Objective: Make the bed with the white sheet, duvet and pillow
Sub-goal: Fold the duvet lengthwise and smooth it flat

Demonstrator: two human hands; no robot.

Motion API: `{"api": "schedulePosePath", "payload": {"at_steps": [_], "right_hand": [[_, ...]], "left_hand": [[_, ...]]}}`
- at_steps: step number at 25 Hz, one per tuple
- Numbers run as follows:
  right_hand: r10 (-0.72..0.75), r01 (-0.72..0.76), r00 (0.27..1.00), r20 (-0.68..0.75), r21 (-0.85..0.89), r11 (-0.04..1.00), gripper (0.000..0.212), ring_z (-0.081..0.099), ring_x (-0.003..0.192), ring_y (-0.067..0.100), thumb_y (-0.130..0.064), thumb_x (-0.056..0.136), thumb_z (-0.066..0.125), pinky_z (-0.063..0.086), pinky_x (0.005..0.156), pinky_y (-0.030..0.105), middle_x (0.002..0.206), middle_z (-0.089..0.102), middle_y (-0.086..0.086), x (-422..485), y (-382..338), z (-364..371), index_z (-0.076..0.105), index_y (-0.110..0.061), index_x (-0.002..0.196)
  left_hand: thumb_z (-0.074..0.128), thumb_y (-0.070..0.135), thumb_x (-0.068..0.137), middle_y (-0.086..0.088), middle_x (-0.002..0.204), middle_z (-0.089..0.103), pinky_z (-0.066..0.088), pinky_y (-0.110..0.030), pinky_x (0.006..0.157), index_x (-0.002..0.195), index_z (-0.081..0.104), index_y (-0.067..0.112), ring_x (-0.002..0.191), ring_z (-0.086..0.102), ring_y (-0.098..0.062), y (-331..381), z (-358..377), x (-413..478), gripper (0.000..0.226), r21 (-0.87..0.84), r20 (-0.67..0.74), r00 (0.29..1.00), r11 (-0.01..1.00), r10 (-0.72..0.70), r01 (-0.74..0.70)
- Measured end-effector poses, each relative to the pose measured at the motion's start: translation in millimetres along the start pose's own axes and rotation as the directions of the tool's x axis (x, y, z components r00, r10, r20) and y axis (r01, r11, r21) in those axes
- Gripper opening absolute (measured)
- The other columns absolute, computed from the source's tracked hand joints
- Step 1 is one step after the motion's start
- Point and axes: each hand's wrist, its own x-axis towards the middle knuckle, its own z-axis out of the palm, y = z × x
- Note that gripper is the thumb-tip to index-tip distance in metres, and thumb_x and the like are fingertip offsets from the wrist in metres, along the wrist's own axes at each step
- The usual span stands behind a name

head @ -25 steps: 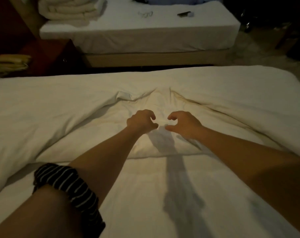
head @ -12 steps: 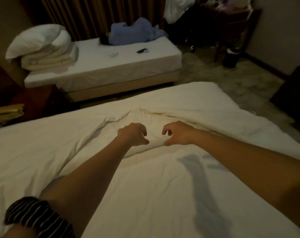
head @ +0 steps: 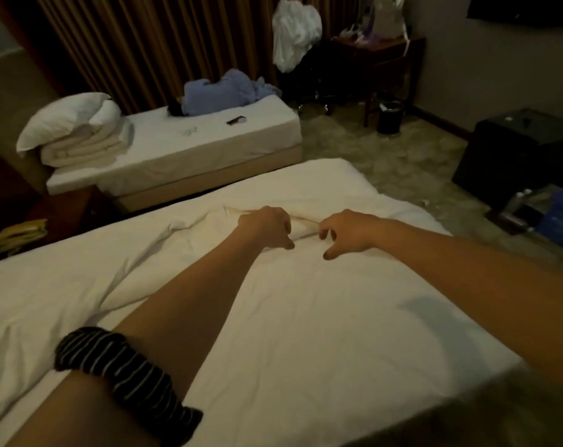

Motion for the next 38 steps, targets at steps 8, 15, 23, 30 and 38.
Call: {"api": "schedulePosePath", "payload": {"at_steps": [8, 15, 23, 30, 38], "right_hand": [[0.094, -0.093, 0.995, -0.021, 0.021, 0.995, 0.051, 0.052, 0.101, 0.019, -0.038, 0.083, 0.069, 0.046, 0.087, 0.032, 0.113, 0.051, 0.002, -127, 94, 27, 0.051, -0.018, 0.126], [0.314, -0.302, 0.946, -0.079, 0.128, 0.945, 0.049, 0.053, 0.099, 0.019, -0.036, 0.084, 0.068, 0.048, 0.088, 0.033, 0.119, 0.053, 0.004, -184, 158, 26, 0.050, -0.019, 0.126], [0.389, -0.369, 0.920, -0.049, 0.221, 0.903, 0.048, 0.055, 0.103, 0.020, -0.033, 0.085, 0.067, 0.048, 0.085, 0.029, 0.123, 0.053, 0.004, -206, 231, 44, 0.051, -0.016, 0.128], [0.298, -0.277, 0.950, -0.092, 0.192, 0.942, 0.038, 0.048, 0.086, 0.013, -0.033, 0.089, 0.063, 0.037, 0.066, 0.020, 0.116, 0.056, 0.005, -206, 352, 23, 0.052, -0.016, 0.121], [0.122, -0.122, 0.992, -0.001, 0.024, 0.992, 0.049, 0.052, 0.116, 0.025, -0.042, 0.090, 0.057, 0.044, 0.099, 0.038, 0.130, 0.052, 0.008, -130, 447, -9, 0.045, -0.017, 0.131]], "left_hand": [[0.072, 0.042, 0.079, 0.002, 0.114, 0.060, 0.042, -0.034, 0.085, 0.107, 0.062, 0.027, 0.106, 0.056, -0.020, 147, 16, -40, 0.033, 0.013, -0.014, 0.995, 0.995, 0.103, -0.102], [0.070, 0.041, 0.082, 0.004, 0.118, 0.059, 0.034, -0.033, 0.085, 0.112, 0.061, 0.027, 0.110, 0.054, -0.019, 232, 16, -9, 0.034, 0.078, 0.014, 0.956, 0.953, 0.294, -0.294], [0.067, 0.038, 0.085, 0.004, 0.117, 0.060, 0.037, -0.032, 0.087, 0.116, 0.058, 0.028, 0.109, 0.056, -0.019, 292, 45, 30, 0.034, 0.196, 0.056, 0.931, 0.911, 0.360, -0.364], [0.064, 0.035, 0.087, 0.005, 0.120, 0.059, 0.037, -0.031, 0.085, 0.118, 0.056, 0.029, 0.110, 0.056, -0.019, 381, 57, 69, 0.032, 0.204, 0.033, 0.983, 0.962, 0.180, -0.183], [0.062, 0.032, 0.088, 0.005, 0.120, 0.059, 0.038, -0.029, 0.082, 0.119, 0.056, 0.028, 0.110, 0.057, -0.019, 423, 71, 113, 0.033, 0.131, 0.055, 0.997, 0.990, -0.063, 0.055]]}}
